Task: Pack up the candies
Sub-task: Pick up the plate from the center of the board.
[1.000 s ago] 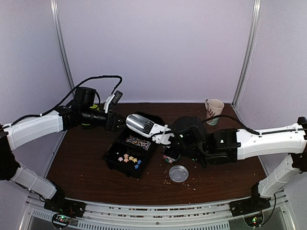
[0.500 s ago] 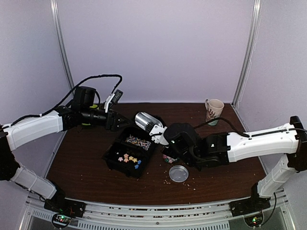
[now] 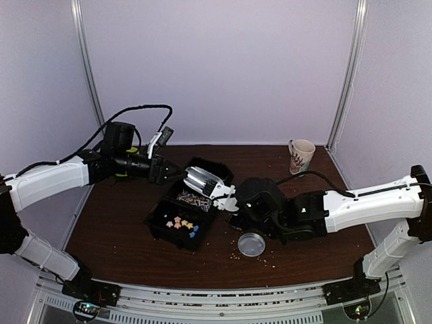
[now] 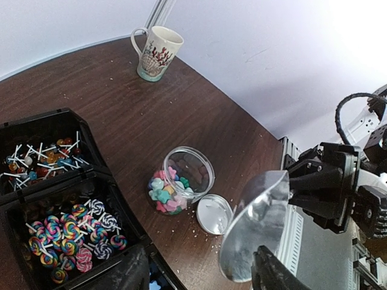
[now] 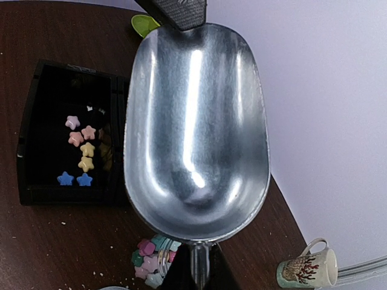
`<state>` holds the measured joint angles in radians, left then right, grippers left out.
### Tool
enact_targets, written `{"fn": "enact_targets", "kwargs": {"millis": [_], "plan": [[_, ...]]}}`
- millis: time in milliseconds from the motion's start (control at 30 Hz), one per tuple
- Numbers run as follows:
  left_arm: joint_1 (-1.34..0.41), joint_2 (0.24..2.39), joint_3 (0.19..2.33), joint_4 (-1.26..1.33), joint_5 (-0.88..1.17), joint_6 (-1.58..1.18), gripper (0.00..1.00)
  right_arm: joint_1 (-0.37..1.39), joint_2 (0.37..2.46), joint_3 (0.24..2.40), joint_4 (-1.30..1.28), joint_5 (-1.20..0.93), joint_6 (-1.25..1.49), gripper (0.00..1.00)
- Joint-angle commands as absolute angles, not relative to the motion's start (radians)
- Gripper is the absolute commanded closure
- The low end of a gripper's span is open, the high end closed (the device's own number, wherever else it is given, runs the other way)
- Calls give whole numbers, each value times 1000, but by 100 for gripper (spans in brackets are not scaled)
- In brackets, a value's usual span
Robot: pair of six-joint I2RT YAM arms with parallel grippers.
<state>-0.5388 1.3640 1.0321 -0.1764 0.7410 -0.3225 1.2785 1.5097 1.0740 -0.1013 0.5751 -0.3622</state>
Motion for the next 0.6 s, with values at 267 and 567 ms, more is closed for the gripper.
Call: {"fn": "enact_targets", "kwargs": {"millis": [267, 567], "plan": [[-543, 1411, 1028, -78, 876, -367, 73, 1302, 1482, 1028, 66, 560, -418, 100], [-543, 1435, 1023, -34, 952, -404, 100, 1301, 1489, 954, 254, 581, -500, 100]]}}
